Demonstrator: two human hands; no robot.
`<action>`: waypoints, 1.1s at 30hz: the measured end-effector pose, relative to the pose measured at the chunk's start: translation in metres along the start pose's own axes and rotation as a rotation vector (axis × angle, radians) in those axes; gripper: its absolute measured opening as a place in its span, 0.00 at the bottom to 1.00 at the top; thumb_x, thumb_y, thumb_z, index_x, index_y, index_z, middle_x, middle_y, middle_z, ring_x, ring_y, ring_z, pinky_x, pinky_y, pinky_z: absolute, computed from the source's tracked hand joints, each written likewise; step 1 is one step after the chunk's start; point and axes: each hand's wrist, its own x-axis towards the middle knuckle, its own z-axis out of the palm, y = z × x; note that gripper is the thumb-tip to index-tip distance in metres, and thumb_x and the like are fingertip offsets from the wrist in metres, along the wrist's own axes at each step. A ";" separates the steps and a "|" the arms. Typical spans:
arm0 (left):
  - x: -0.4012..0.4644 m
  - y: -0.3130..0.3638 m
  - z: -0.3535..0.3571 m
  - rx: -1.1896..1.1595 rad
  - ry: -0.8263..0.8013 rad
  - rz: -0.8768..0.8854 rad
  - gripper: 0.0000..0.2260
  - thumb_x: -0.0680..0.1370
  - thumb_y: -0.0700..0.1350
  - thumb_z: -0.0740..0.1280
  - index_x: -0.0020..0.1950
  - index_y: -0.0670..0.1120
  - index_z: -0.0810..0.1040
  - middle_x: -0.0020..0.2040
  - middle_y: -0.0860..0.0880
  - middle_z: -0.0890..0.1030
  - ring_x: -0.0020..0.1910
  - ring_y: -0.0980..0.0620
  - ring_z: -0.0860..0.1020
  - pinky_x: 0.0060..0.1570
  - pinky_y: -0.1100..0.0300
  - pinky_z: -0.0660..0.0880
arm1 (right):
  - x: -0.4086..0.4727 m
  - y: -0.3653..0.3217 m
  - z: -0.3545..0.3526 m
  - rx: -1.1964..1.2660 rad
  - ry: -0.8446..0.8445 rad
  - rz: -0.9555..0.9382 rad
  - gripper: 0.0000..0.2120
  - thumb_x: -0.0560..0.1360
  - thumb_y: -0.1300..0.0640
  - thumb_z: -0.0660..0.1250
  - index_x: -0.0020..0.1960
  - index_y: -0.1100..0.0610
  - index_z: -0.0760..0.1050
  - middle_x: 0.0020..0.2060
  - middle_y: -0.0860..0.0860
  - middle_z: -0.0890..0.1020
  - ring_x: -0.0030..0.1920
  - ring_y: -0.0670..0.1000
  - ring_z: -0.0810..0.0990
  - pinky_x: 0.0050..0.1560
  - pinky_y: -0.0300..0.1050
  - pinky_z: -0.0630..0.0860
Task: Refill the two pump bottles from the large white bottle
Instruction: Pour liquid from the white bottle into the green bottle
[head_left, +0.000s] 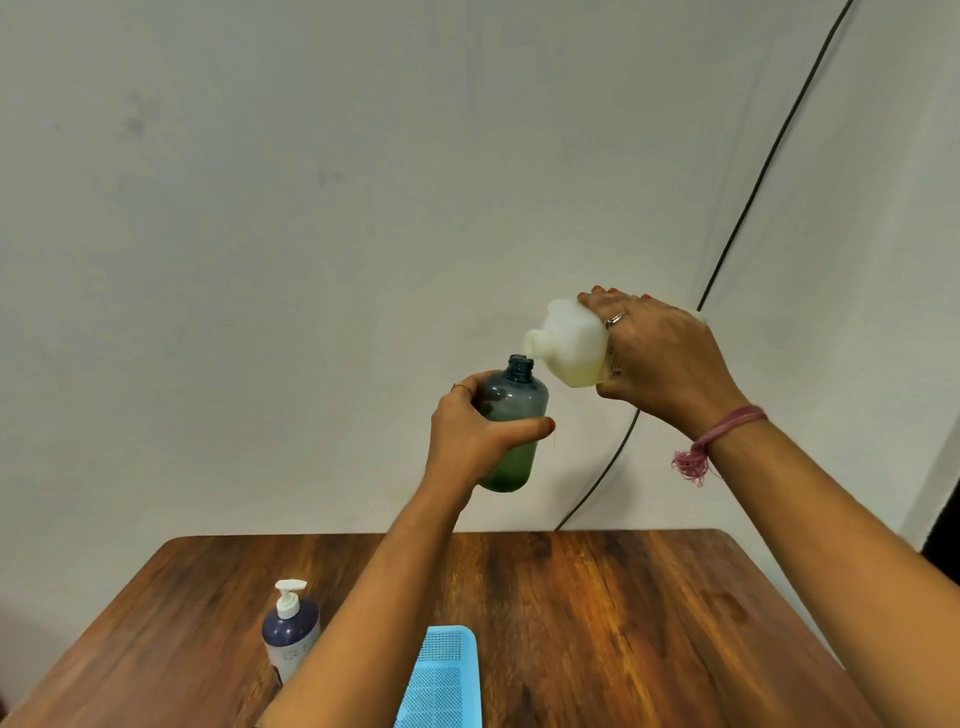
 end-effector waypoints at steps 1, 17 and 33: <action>0.000 0.000 0.000 -0.002 -0.001 -0.001 0.32 0.60 0.46 0.81 0.61 0.52 0.73 0.56 0.52 0.78 0.53 0.52 0.78 0.52 0.54 0.79 | -0.001 -0.001 0.000 0.003 -0.001 0.010 0.38 0.53 0.59 0.81 0.63 0.62 0.76 0.55 0.59 0.82 0.51 0.59 0.83 0.47 0.54 0.80; -0.013 -0.014 -0.013 0.018 -0.009 -0.018 0.34 0.59 0.49 0.82 0.63 0.50 0.74 0.57 0.52 0.79 0.55 0.52 0.78 0.54 0.53 0.78 | -0.041 -0.018 0.022 0.520 -0.149 0.472 0.36 0.61 0.52 0.78 0.66 0.53 0.68 0.47 0.48 0.77 0.43 0.50 0.75 0.32 0.34 0.68; -0.105 -0.131 -0.084 0.174 -0.140 -0.176 0.36 0.60 0.46 0.81 0.66 0.48 0.72 0.58 0.52 0.78 0.56 0.54 0.77 0.49 0.67 0.77 | -0.186 -0.123 0.084 0.991 -0.191 1.059 0.33 0.61 0.55 0.80 0.63 0.54 0.71 0.51 0.47 0.78 0.50 0.47 0.78 0.41 0.36 0.77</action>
